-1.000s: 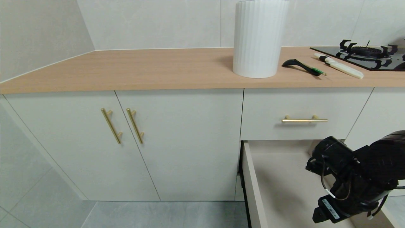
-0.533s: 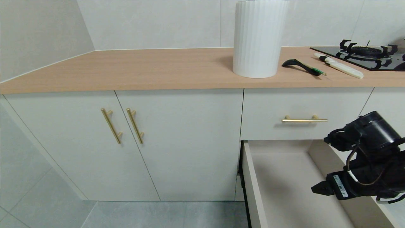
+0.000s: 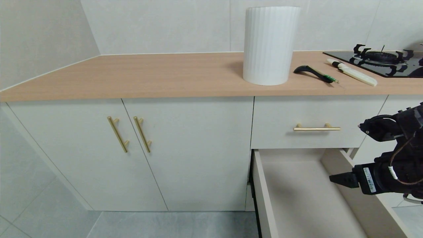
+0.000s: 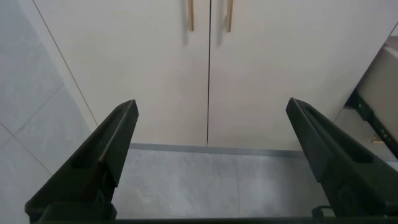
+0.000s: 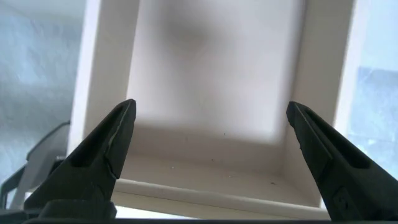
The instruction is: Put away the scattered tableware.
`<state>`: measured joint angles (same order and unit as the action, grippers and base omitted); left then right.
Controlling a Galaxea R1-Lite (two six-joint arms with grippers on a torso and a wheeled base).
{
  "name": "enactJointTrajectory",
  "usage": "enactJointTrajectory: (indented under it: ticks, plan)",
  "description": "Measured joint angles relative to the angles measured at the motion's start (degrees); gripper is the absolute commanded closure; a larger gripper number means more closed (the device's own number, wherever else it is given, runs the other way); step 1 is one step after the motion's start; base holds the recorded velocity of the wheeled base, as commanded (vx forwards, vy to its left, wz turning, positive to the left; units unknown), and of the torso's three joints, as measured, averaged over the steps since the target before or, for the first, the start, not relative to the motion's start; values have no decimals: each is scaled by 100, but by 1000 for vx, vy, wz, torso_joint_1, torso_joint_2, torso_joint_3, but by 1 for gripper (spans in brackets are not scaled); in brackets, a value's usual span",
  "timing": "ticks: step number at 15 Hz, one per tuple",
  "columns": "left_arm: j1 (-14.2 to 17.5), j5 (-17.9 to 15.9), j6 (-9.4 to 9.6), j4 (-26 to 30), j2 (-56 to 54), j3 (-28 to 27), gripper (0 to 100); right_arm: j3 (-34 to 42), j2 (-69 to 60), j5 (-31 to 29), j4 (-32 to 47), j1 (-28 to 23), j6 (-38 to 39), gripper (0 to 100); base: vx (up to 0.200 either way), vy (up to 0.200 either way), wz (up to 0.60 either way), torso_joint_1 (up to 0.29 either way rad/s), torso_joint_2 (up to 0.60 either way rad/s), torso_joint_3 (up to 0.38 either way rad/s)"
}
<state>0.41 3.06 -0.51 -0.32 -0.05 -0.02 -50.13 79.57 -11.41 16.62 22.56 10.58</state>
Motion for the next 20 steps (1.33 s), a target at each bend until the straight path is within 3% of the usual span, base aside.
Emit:
enactJointTrajectory:
  ticks: [14,17,20]
  plan:
    - [0,0,0,7,0,0,0,-15,-24,-9,-66,0,-137,0,0,0,0,140,-421,-275]
    - [0,2,0,10,0,2,0,-450,23,41,-499,-160,-424,0,0,0,0,21,-39,-28]
    - [0,0,0,10,2,2,0,-1658,395,41,-149,-440,-473,0,0,0,0,0,0,0]
